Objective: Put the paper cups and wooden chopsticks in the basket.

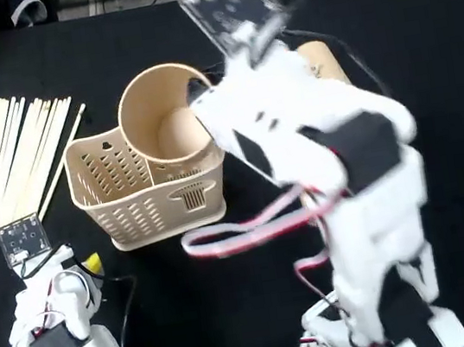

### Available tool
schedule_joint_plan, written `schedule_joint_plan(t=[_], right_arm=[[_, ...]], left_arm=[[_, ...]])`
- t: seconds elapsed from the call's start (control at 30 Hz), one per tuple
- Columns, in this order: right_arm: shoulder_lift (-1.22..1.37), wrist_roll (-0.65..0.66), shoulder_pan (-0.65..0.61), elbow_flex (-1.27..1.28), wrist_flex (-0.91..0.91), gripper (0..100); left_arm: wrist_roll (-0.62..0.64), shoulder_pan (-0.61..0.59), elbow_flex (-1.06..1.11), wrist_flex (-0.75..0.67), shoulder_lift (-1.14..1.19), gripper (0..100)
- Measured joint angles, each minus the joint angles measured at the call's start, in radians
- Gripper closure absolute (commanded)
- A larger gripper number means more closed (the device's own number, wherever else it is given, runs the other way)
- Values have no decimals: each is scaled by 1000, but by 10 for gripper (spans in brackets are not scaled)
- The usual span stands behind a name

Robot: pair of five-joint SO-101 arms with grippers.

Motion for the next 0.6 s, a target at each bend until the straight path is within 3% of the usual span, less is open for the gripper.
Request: schedule_joint_plan(t=[0.33, 0.5, 0.6], right_arm=[[180, 0, 0, 0, -3, 985], [227, -2, 0, 0, 12, 809], [230, 3, 0, -2, 21, 802]], left_arm=[[0, 2, 6, 0, 0, 705], [0, 2, 6, 0, 0, 705], [-28, 2, 6, 0, 0, 705]])
